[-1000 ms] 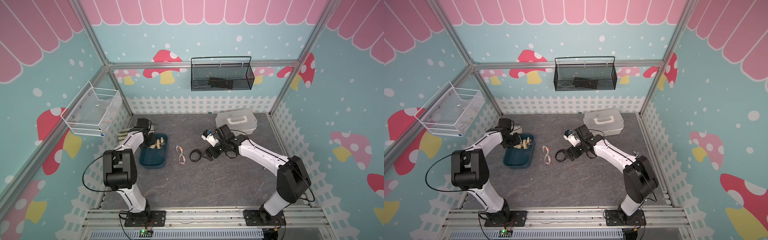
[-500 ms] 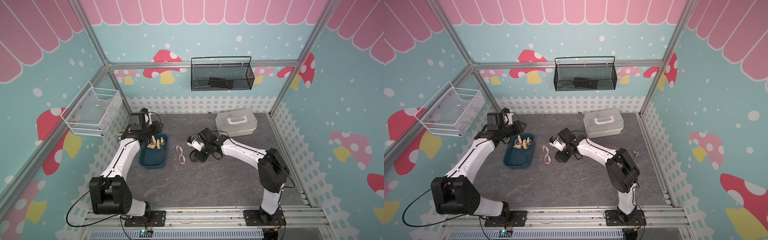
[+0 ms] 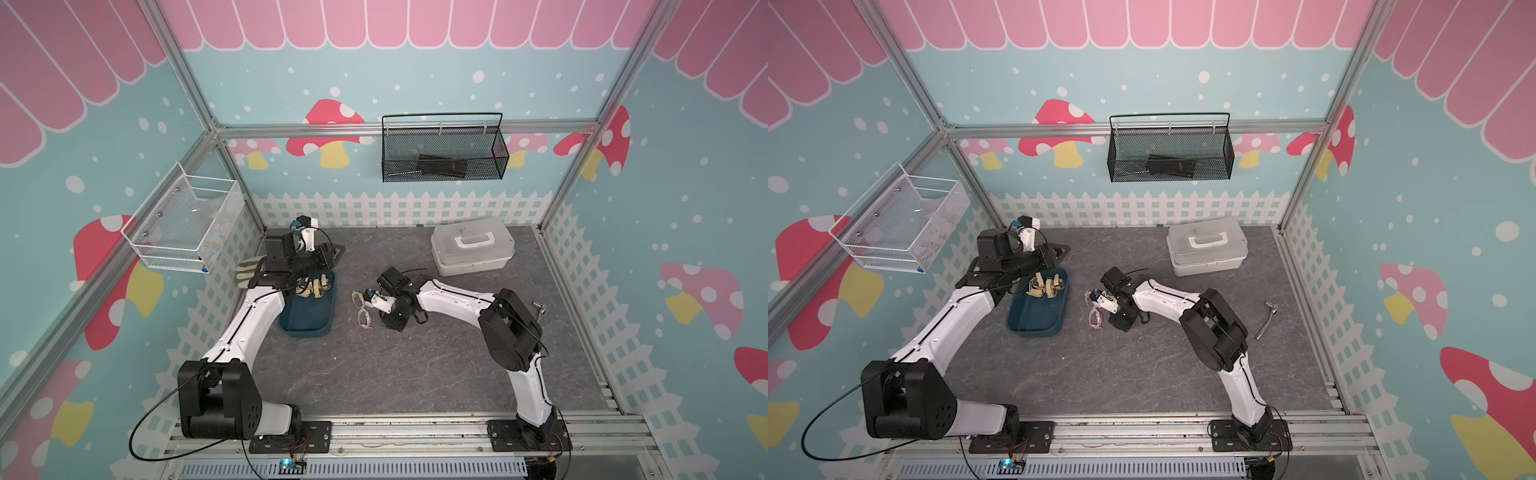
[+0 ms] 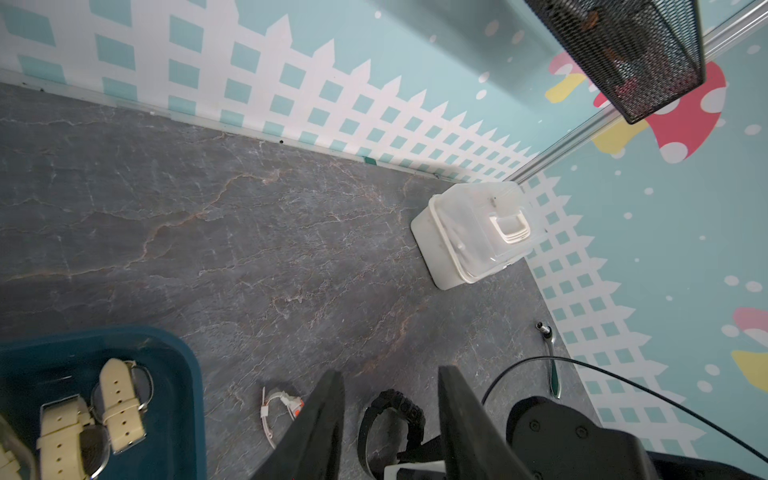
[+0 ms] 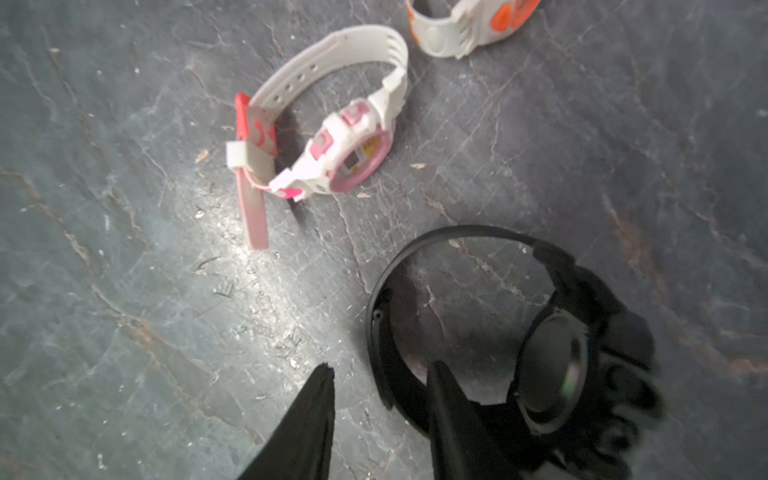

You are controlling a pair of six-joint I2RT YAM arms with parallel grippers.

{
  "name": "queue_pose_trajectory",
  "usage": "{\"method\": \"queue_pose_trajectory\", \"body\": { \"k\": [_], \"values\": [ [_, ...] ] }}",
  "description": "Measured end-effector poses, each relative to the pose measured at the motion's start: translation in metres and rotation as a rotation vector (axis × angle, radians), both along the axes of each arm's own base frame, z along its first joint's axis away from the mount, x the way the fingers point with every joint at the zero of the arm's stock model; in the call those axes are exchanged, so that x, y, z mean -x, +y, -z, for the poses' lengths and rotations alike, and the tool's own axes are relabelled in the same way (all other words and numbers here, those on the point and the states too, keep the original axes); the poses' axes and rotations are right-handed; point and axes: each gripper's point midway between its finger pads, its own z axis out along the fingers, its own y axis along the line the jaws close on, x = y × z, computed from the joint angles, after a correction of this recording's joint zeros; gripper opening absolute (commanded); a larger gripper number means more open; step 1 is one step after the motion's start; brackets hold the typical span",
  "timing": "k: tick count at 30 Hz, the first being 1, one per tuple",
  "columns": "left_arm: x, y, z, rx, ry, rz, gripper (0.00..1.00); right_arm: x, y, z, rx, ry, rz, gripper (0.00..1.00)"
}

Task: Put the watch into the storage box
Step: Pick up the watch at the center of the board.

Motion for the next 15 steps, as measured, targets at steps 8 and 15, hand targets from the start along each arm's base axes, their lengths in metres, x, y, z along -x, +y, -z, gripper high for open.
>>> {"method": "queue_pose_trajectory", "body": {
  "k": [8, 15],
  "values": [
    [-0.001, -0.002, -0.005, 0.006, -0.02, 0.011, 0.41, -0.006, 0.003, 0.005, 0.035, -0.028, -0.014, 0.31],
    [0.0, -0.004, -0.006, 0.009, -0.023, 0.02, 0.41, -0.006, 0.0, 0.014, 0.06, -0.022, -0.022, 0.1]
  ]
}}
